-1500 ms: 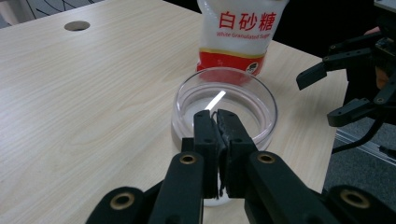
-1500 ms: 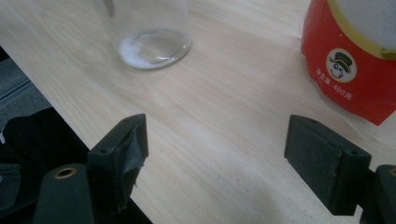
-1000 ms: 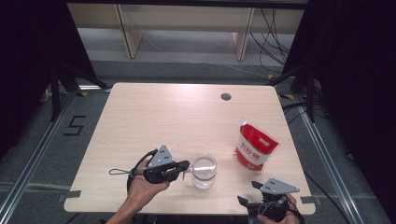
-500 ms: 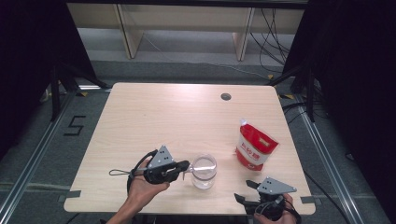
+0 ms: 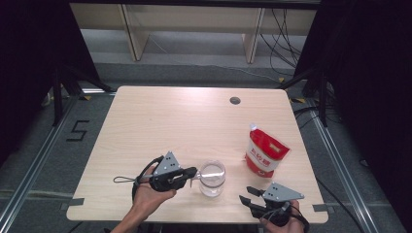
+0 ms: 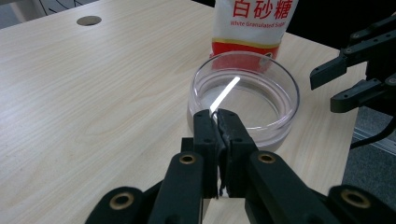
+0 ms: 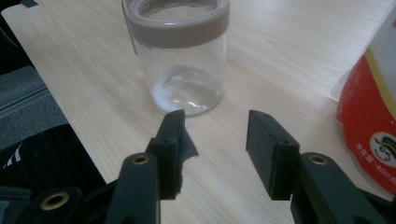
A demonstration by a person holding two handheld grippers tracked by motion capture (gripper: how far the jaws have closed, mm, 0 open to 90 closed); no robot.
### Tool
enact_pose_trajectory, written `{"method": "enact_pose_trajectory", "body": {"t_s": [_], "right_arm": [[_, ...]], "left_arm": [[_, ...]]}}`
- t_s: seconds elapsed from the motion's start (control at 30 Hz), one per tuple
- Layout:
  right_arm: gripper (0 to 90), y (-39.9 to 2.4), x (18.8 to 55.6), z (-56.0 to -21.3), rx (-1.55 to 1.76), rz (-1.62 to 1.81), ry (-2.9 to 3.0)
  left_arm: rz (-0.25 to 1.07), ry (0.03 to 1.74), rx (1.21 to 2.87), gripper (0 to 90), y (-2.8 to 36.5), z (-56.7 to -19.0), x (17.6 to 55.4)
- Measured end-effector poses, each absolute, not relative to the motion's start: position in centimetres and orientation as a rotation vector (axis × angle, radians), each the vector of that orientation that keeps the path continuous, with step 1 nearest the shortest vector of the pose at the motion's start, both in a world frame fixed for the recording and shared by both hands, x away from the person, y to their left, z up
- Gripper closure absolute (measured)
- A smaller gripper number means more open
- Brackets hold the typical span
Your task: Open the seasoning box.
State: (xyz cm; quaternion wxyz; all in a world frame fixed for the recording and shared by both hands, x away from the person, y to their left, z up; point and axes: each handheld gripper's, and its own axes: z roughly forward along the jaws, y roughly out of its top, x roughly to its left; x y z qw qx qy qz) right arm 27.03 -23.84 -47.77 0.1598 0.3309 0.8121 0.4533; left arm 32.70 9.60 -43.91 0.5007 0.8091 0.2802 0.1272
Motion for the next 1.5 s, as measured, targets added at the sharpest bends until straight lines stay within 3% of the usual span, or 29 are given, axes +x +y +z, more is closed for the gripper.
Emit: {"method": "enact_pose_trajectory", "body": {"t_s": [0.83, 1.5], "right_arm": [[89.7, -21.5, 28.4, -46.3, 0.787, 1.398, 2.255], [90.0, -19.0, 30.0, -45.8, 0.698, 1.405, 2.279]], "left_arm": [[0.298, 0.689, 1.956, 86.2, 9.8, -44.1, 32.7], [0.301, 0.677, 1.954, 86.2, 9.8, -44.1, 32.7]]}}
